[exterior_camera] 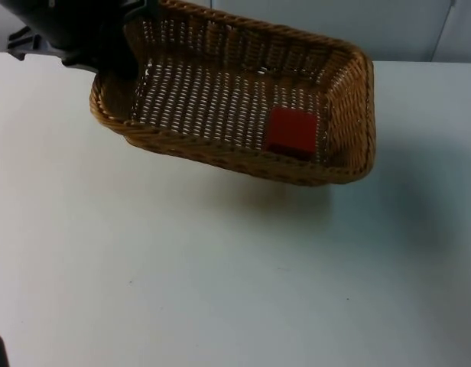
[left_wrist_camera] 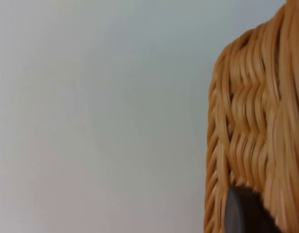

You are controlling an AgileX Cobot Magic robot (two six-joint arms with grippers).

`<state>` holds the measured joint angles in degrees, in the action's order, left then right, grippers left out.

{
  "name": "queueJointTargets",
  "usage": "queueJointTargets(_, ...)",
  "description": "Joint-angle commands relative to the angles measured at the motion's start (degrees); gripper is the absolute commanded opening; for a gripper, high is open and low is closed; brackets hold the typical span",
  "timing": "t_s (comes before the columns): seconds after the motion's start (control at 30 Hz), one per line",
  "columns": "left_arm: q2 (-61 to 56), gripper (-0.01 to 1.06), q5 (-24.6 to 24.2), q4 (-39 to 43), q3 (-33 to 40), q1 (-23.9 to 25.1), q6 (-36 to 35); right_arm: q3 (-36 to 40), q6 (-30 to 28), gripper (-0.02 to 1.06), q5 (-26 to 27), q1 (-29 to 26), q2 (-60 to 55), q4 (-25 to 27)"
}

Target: Pick up the basket with the left hand and place the cube into the basket with the right hand.

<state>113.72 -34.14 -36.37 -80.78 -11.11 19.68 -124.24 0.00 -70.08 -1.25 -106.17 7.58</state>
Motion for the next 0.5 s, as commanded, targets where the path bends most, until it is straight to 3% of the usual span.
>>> queueJointTargets(0.0, 0.4, 0.0, -2.3, -1.8, -0.6, 0.1, -0.6, -0.4, 0.0, 0.0, 0.1, -0.3, 0.9, 0.4)
queueJointTargets(0.3, 4.5, 0.0, -11.2, -0.3, -0.6, 0.1, -0.6, -0.4, 0.0, 0.0, 0.1, -0.3, 0.9, 1.3)
queueJointTargets(0.47, 5.4, 0.01, -10.8, 0.9, -0.6, 0.1, 0.1, -0.4, 0.0, 0.0, 0.1, -0.3, 0.9, 1.5)
